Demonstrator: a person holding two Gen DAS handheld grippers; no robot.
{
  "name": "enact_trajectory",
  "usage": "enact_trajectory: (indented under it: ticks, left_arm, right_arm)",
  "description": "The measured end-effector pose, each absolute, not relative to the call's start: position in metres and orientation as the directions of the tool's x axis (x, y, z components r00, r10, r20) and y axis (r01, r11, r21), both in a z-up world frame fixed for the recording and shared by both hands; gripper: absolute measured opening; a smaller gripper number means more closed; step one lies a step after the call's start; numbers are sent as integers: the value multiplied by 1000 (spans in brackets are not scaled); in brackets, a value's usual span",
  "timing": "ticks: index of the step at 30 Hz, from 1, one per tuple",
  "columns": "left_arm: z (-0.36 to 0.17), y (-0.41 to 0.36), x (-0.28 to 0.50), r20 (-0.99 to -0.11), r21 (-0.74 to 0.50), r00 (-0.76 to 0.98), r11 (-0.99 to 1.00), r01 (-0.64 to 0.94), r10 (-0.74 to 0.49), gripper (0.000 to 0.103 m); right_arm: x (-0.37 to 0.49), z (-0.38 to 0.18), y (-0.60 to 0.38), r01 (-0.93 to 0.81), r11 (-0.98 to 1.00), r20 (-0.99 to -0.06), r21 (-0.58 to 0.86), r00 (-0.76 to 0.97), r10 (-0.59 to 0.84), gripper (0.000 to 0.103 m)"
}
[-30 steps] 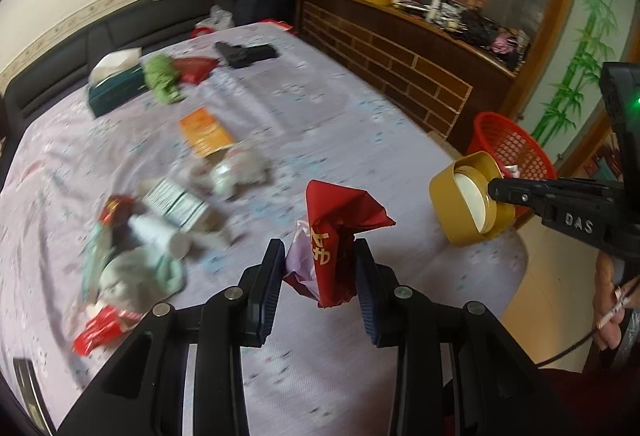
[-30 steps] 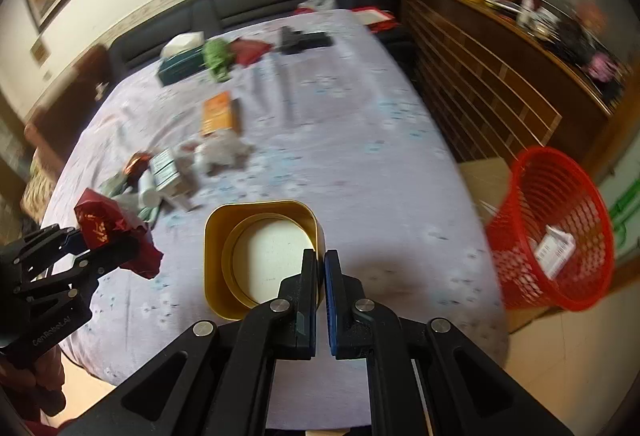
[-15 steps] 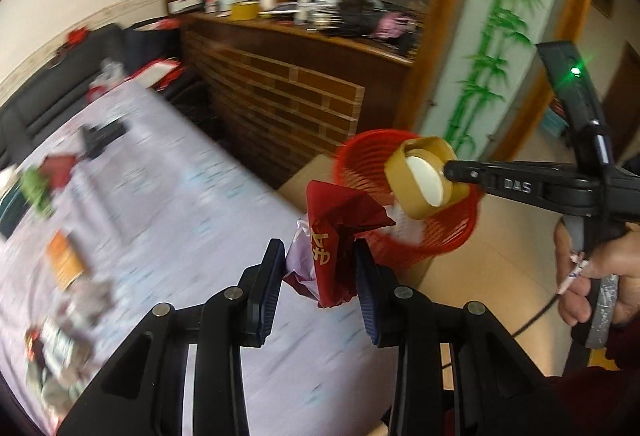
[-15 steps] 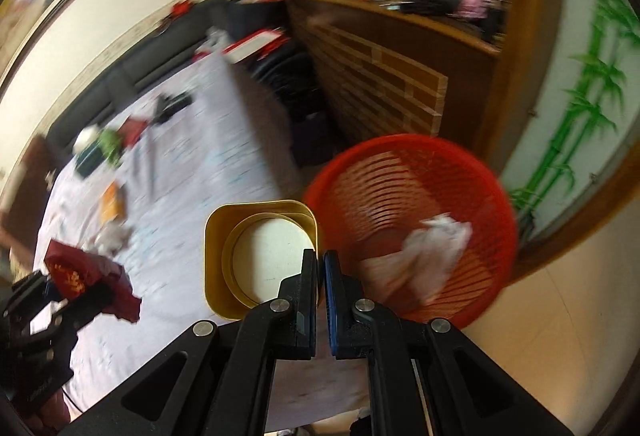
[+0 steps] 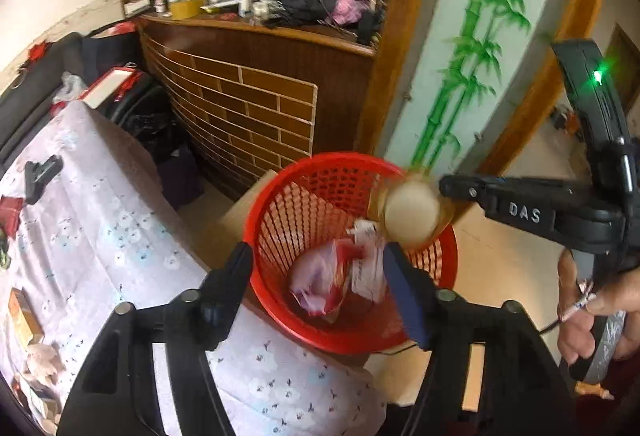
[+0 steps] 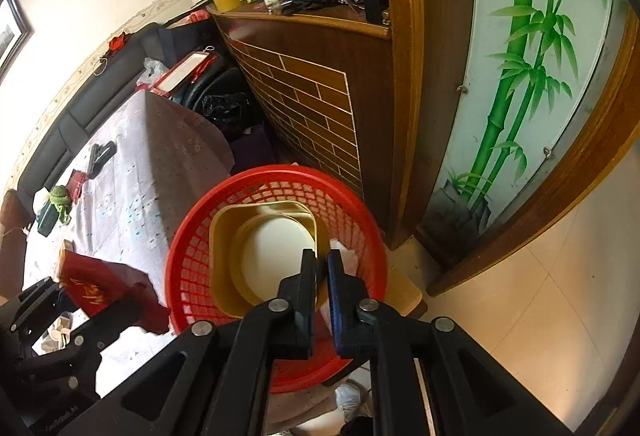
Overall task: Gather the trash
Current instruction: 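Carry the wrapper and tape roll to the red wastebasket and release both, then return both open tools toward the table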
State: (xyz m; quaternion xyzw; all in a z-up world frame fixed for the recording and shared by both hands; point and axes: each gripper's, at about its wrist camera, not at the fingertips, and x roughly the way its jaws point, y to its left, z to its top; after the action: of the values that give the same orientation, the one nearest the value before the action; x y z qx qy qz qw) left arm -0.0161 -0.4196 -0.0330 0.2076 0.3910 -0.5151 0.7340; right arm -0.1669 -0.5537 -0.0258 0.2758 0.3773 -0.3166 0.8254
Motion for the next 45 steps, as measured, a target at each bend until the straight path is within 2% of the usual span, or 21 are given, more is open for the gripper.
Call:
enact_trajectory:
  ticks: [9,15,26,35,39,45]
  left_arm:
    - [-29,-388,-1,-787,-110,219,482,869,-576,66]
    - [-36,-339,9,-796,-120,264,570,813,-544,66]
    - [-36,-218,29,-792,-118,372,720,684,-483,66]
    - [-38,-96,53,-783,-114,478,846,520,-399,66]
    - [-42,-41,62,-773,-27,554,889,457,-308,66]
    - [-49,36,69,-741,191,651,878,439,-165,66]
  right_arm:
    - [-170,-18,-562,723,648,-778,239,541,-318,11]
    - [-146,-14,-540,659,708,-772,255,579,-261,11]
    - [-81,-27,-433,449,858,-789,250,608,-88,11]
    - [-37,-32,-326,252,943,-808,215,588,27,11]
    - [-24,-35,-286,182,963,-819,197,571,59,11]
    - [-9,-40,-256,145,973,-833,179,549,71,12]
